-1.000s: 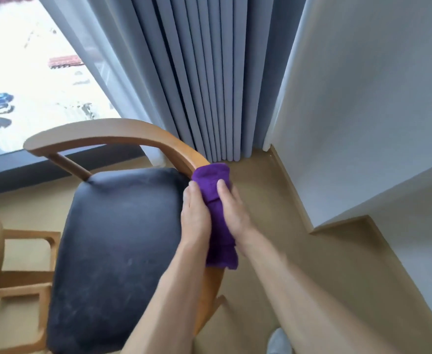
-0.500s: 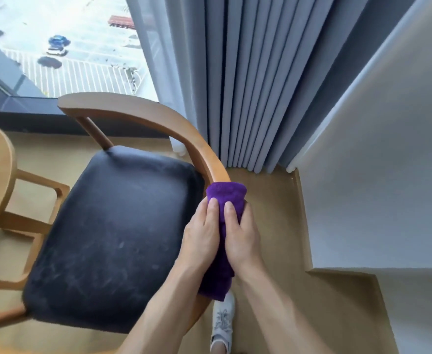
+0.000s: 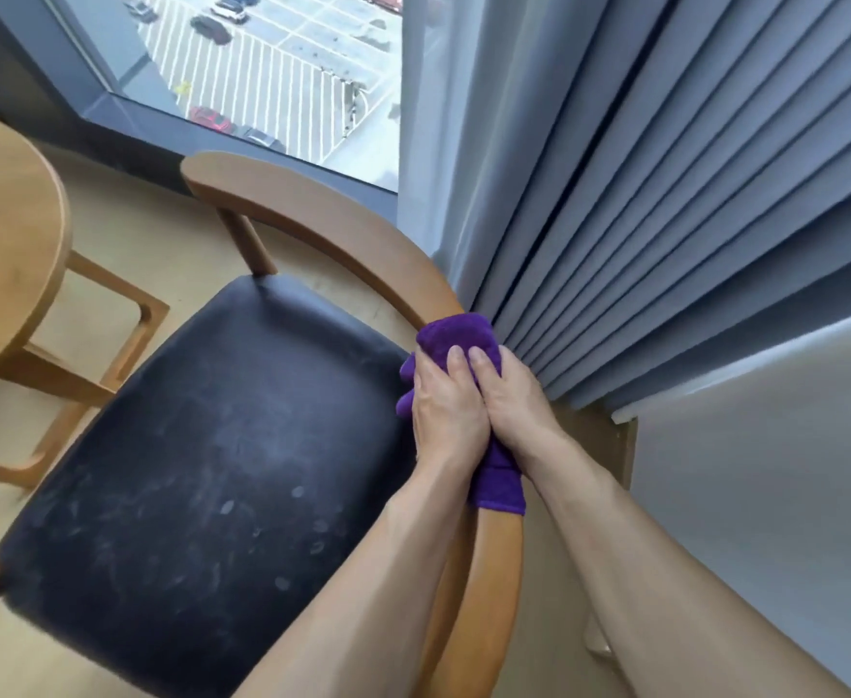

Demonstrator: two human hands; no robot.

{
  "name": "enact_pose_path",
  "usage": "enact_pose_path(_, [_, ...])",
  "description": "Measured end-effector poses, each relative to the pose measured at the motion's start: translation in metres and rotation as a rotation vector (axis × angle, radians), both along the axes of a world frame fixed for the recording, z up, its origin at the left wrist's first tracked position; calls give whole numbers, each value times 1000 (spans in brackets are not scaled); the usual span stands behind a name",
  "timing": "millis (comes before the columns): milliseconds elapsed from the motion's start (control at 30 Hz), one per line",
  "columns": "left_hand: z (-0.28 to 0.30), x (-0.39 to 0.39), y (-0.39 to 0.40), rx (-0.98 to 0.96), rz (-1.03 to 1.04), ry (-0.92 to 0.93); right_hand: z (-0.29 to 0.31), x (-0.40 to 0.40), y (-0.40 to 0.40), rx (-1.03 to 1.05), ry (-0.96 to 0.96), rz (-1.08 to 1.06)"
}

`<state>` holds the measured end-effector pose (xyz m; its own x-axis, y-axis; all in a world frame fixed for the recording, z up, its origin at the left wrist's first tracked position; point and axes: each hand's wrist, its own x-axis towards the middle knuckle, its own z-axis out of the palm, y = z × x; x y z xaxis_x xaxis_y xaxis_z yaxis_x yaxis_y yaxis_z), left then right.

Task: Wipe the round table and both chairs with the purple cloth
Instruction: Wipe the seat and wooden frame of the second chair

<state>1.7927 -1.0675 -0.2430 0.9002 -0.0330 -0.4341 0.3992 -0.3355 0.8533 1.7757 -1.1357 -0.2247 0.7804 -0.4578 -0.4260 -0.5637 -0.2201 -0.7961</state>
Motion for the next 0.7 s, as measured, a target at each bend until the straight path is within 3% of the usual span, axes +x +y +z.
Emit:
enact_pose_path(200, [-11, 36, -11, -8, 184, -78, -9, 44, -11, -108, -96, 173])
enact_pose_path(467, [-10, 90, -21, 66, 479, -157, -18, 113, -23, -65, -139, 361])
enact_pose_path(700, [-3, 61, -24, 94, 430, -101, -20, 82, -25, 47, -186, 321])
